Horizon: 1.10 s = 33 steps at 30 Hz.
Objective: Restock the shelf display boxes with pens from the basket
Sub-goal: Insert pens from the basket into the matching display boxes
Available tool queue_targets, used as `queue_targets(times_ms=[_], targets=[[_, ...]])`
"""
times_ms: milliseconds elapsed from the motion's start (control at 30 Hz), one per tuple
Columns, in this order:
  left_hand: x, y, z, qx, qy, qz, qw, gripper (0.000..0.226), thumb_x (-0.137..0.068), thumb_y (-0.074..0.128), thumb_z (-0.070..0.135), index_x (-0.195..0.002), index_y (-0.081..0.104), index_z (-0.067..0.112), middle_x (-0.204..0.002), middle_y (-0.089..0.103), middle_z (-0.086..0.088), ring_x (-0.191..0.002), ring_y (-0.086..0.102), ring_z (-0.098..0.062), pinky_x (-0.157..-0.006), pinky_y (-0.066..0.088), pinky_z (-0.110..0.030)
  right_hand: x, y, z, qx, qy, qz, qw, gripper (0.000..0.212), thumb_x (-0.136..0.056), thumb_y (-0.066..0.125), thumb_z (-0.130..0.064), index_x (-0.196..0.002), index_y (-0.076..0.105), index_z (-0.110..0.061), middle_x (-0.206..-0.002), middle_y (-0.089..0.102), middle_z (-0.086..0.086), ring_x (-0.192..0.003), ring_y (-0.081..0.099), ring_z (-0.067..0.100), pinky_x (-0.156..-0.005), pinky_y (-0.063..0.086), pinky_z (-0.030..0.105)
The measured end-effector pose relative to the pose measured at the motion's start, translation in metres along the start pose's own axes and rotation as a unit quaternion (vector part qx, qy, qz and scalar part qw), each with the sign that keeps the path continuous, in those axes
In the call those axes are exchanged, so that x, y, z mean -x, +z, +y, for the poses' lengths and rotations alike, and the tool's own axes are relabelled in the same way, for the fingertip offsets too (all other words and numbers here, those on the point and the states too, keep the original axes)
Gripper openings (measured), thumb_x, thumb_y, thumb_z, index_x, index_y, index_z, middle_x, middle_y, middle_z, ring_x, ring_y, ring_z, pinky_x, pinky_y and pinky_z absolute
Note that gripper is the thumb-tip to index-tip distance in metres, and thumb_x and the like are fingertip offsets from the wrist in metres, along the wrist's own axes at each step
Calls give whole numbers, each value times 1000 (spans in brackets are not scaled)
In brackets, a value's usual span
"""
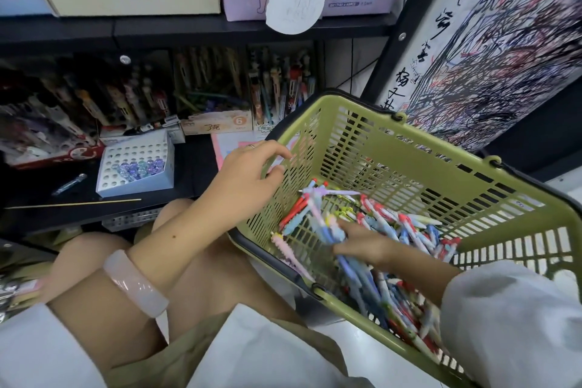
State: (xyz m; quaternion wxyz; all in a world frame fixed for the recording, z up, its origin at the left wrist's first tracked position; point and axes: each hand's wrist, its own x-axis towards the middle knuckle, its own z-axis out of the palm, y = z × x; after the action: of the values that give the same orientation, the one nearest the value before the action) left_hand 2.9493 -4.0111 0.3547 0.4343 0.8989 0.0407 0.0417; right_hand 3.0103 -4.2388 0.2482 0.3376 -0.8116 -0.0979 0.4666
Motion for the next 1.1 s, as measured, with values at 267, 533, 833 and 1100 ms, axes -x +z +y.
queue_targets(times_ms=[267,533,833,1100], targets=[[-10,26,33,90,-23,-67,993,46,-91,55,32,-133,39,23,-126,50,8,-112,47,0,-90,31,-6,52,-45,-90,-385,-162,76,906,18,-91,45,3,-101,51,-11,-74,55,5,-57,60,13,-55,53,26],[-26,45,49,310,-138,-180,923,63,-79,70,15,-131,36,28,-114,60,4,-99,61,-12,-85,52,-27,61,-43,-143,-453,-241,114,851,12,-90,49,-4,-88,59,-11,-68,59,1,-59,61,11,-58,52,27],[-25,39,53,244,-86,-151,954,28,-77,53,6,-96,59,25,-75,51,-5,-67,47,-16,-68,42,-31,59,-54,-144,-506,-259,116,814,18,-91,52,-5,-107,59,-4,-81,68,6,-69,68,12,-60,55,24],[-26,29,52,230,-77,-166,956,20,-79,55,2,-98,53,4,-63,42,4,-46,41,-5,-46,38,-16,62,-64,-149,-468,-297,125,823,16,-90,49,0,-95,55,-13,-88,58,9,-77,65,17,-72,57,30]])
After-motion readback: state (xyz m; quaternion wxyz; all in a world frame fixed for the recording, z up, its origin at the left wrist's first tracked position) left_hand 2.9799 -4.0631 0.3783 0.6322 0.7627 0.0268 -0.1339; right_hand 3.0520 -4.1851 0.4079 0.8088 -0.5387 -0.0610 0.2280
